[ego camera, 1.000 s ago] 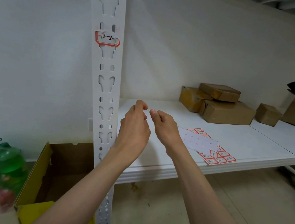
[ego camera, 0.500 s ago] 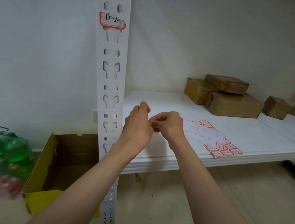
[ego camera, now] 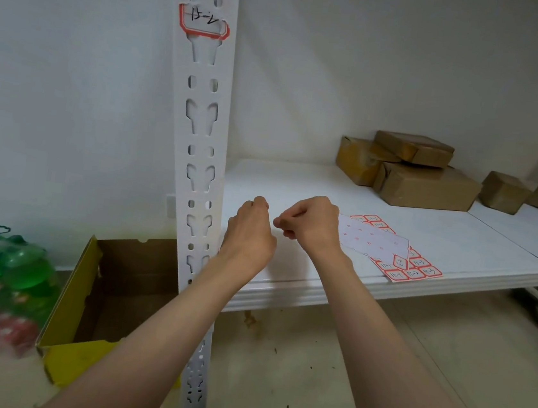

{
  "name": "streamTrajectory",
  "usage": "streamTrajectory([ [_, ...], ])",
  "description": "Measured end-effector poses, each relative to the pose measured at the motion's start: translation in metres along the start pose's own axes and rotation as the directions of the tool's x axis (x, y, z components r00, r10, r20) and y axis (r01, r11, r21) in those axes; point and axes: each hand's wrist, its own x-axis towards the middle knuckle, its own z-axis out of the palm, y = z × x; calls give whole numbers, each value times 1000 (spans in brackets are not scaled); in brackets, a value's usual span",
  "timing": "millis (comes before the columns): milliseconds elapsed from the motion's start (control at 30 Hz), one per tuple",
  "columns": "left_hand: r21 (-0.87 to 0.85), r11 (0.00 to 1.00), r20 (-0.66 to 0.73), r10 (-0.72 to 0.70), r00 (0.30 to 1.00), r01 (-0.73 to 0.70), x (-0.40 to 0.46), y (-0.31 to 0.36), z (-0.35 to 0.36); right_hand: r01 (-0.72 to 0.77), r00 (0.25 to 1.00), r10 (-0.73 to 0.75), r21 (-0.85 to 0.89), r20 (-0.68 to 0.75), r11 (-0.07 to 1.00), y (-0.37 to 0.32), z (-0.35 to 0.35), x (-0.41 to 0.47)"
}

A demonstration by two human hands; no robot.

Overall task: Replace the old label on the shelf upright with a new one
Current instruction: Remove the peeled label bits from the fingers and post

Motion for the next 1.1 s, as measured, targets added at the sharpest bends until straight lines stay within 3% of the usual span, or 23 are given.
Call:
streamTrajectory([
  [300,-39,999,20,5,1000,-4,1,-1,6,82,996,-78,-101,45,992,1,-7,2],
  [733,-218,976,-31,2,1000,-9,4,-3,4,42,998,-33,199,-46,979,-1,-18,1],
  [900,-174,985,-40,9,999,-16,4,-3,6,25,998,-37,211,53,977,2,-11,0],
  [1100,-180,984,-54,-5,999,-5,6,-2,7,22,997,-35,199,65,980,2,-9,1],
])
